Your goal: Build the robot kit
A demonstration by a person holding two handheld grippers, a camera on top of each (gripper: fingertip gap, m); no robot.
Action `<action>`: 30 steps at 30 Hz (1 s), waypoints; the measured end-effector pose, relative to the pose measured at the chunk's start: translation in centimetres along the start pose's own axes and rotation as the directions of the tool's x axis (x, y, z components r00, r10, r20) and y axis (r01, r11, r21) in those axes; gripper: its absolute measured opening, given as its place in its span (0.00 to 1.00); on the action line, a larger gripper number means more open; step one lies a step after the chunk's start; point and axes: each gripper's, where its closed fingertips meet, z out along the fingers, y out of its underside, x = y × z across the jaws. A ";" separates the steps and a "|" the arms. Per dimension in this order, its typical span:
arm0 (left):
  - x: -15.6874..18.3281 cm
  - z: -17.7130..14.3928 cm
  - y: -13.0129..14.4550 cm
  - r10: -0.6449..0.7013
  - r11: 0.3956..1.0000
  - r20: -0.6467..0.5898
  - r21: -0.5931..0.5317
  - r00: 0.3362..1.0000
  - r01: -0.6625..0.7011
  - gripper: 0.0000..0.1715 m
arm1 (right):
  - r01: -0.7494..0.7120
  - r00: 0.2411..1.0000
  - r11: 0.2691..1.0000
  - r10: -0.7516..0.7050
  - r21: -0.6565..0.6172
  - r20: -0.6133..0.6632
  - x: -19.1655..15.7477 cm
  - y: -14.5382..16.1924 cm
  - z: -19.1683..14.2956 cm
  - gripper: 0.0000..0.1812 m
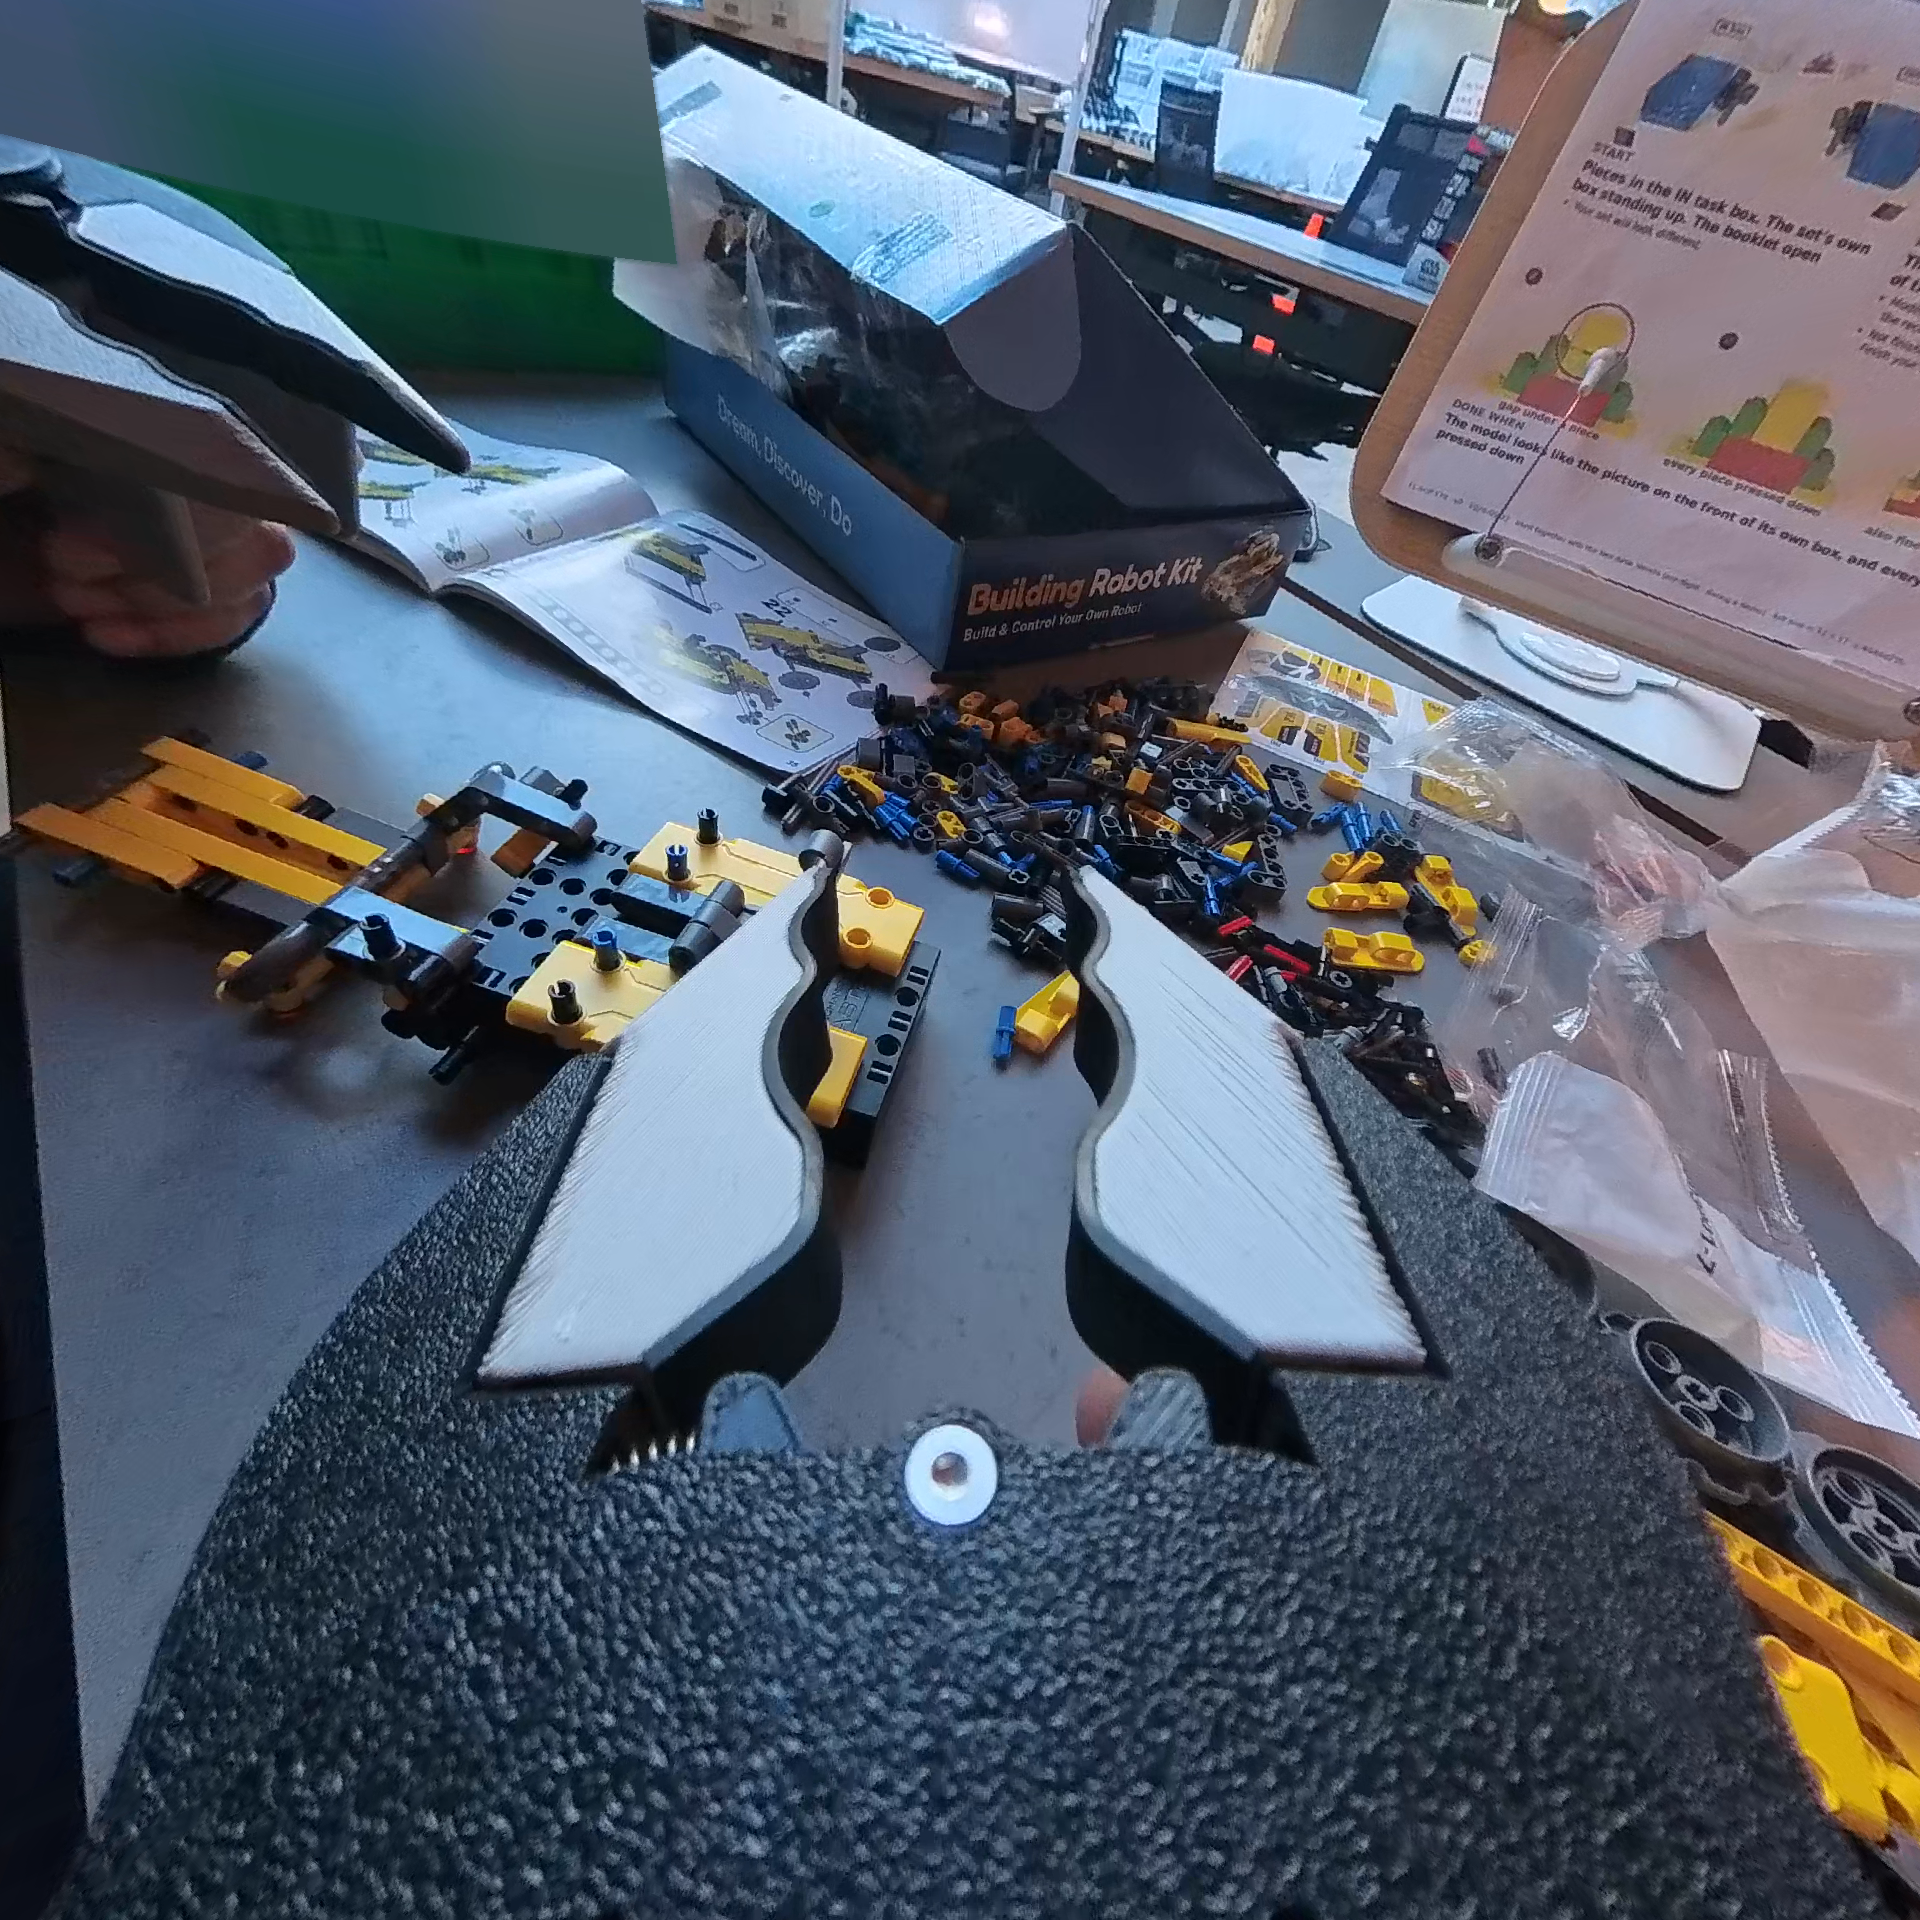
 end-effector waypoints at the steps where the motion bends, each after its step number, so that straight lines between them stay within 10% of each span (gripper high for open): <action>1: 0.0 0.0 0.0 -0.001 1.000 0.000 -0.002 1.000 0.001 0.17 | 0.000 1.000 1.000 0.000 -0.004 0.006 -0.1 0.1 0.0 0.23; 5: 0.0 0.2 0.2 -0.003 1.000 -0.004 -0.016 1.000 0.003 0.17 | 0.000 0.983 0.988 0.028 -0.153 0.182 -3.4 1.9 0.8 0.16; 15: 1.1 0.8 2.2 -0.034 0.986 -0.046 -0.167 0.998 0.026 0.18 | 0.154 0.986 0.961 -0.135 -0.230 0.100 -4.2 2.0 2.9 0.14; 22: 0.1 0.8 2.7 -0.067 0.979 0.010 -0.194 0.998 0.067 0.19 | -0.035 0.984 0.960 -0.016 -0.276 -0.178 2.5 2.1 -0.7 0.01; 30: 0.2 1.1 3.2 -0.042 0.971 0.020 -0.234 0.999 0.046 0.19 | -0.215 0.952 0.868 0.085 -0.447 -0.293 7.1 5.6 -2.6 0.14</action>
